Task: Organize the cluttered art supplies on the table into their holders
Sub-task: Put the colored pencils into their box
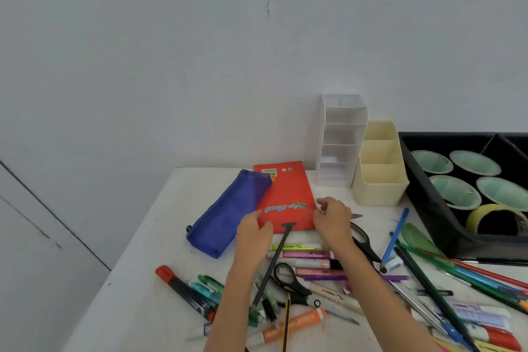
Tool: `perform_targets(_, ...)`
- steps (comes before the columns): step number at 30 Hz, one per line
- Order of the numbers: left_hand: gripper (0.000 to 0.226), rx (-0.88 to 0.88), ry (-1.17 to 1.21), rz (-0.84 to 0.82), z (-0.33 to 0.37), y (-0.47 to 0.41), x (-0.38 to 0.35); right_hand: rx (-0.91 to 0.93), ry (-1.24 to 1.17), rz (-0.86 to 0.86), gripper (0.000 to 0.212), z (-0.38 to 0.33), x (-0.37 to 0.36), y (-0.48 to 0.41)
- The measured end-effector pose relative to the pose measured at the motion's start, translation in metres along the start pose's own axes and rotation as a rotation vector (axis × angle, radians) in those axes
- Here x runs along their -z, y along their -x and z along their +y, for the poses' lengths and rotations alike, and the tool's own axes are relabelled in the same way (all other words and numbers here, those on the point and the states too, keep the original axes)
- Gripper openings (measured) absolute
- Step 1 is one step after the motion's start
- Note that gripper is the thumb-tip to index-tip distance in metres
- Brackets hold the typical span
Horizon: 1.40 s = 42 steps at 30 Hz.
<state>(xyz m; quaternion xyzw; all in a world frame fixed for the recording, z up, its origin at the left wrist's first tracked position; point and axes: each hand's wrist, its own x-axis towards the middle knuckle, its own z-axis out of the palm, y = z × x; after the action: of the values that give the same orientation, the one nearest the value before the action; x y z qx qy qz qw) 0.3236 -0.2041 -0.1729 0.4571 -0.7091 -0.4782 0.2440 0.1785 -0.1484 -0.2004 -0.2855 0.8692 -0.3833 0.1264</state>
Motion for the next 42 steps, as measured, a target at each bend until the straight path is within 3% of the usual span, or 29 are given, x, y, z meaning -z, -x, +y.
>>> perform_targets(3,0.026,0.002,-0.031,0.012,-0.005,-0.018,-0.008,-0.007,0.114,-0.030,0.033,-0.002,-0.005,-0.011)
perform_targets(6,0.022,0.026,0.020,0.105,-0.002,-0.027,-0.009,-0.046,0.027,-0.047,0.034,-0.009,0.000,-0.014)
perform_targets(11,0.034,-0.052,0.179,0.228,0.011,-0.021,0.009,-0.225,-0.654,-0.211,0.029,-0.019,0.025,-0.009)
perform_targets(17,0.043,0.001,0.356,0.167,0.022,-0.003,0.023,-0.255,-1.054,-0.246,0.040,-0.032,0.046,0.005)
perform_targets(20,0.043,-0.021,0.357,0.120,0.022,0.002,0.019,-0.131,-1.055,-0.139,0.041,-0.035,0.055,0.014)
perform_targets(24,0.039,0.001,0.404,-0.080,0.020,0.014,0.009,0.063,-0.977,0.063,0.041,-0.034,0.060,0.027)
perform_targets(29,0.031,0.019,0.413,-0.176,0.014,0.034,-0.004,0.187,-0.852,0.203,0.043,-0.015,0.068,0.044)
perform_targets(34,0.020,-0.070,0.326,-0.254,0.006,0.068,-0.030,0.149,-0.890,0.297,0.044,0.003,0.072,0.070)
perform_targets(38,0.025,-0.089,0.302,-0.239,-0.001,0.090,-0.055,0.094,-0.938,0.289,0.039,0.021,0.068,0.091)
perform_targets(40,0.023,-0.024,0.415,-0.171,-0.002,0.099,-0.060,0.063,-0.945,0.302,0.035,0.034,0.069,0.099)
perform_targets(42,0.026,0.123,0.716,-0.080,0.004,0.109,-0.055,0.040,-0.954,0.328,0.034,0.046,0.073,0.107)
